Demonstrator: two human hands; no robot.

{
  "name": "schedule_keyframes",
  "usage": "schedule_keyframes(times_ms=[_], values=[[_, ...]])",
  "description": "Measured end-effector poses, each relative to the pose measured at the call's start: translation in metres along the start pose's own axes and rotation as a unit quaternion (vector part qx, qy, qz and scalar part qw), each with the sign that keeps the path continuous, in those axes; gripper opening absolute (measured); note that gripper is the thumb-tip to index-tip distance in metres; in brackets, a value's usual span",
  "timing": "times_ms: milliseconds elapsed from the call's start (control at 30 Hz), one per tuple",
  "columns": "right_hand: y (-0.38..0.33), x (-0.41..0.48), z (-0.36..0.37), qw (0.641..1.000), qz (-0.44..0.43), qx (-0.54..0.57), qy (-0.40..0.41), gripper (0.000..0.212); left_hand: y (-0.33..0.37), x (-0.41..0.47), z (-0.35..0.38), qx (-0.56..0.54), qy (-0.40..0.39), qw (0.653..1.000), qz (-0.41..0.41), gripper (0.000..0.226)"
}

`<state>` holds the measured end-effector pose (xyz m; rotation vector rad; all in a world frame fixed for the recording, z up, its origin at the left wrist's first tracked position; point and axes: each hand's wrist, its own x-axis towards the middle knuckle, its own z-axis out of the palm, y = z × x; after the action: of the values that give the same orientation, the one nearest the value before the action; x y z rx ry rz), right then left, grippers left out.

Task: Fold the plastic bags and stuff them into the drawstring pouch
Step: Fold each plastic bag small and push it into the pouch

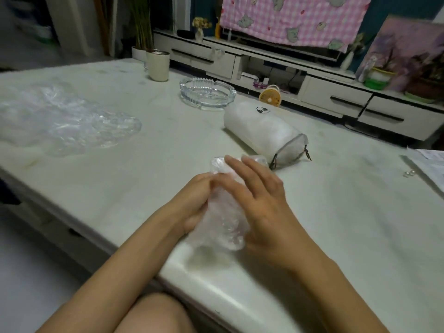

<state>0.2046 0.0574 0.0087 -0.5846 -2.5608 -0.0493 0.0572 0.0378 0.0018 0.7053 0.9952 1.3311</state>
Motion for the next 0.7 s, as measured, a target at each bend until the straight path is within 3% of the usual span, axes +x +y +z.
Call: schedule_keyframes(times_ms=[133,233,300,367,433,600,700], values=[[-0.001,0.003,0.005,0.988,-0.062,0.137,0.028,0.037,0.001,-0.004,-0.001,-0.001,0.026,1.0,0.018,0.023],[0.003,-0.001,-0.005,0.96,0.05,0.275,0.013,0.03,-0.002,-0.003,0.002,0.037,0.071,0.996,0.049,0.023],[0.003,0.002,-0.011,0.912,0.132,0.388,-0.022,0.025,-0.006,-0.001,0.0,0.081,0.101,0.987,0.097,0.008],[0.006,0.004,-0.015,0.865,0.188,0.463,-0.041,0.016,-0.009,-0.001,-0.001,0.118,0.102,0.981,0.115,0.018],[0.007,0.005,-0.015,0.854,0.221,0.467,-0.058,0.009,-0.011,-0.002,0.0,0.139,0.08,0.979,0.123,0.032],[0.007,0.003,-0.005,0.873,0.296,0.385,-0.042,0.026,-0.009,-0.003,-0.003,0.093,-0.033,0.993,0.061,0.062],[0.008,0.003,-0.005,0.866,0.313,0.39,-0.026,0.027,-0.011,-0.003,-0.004,0.159,-0.032,0.982,0.099,0.076]])
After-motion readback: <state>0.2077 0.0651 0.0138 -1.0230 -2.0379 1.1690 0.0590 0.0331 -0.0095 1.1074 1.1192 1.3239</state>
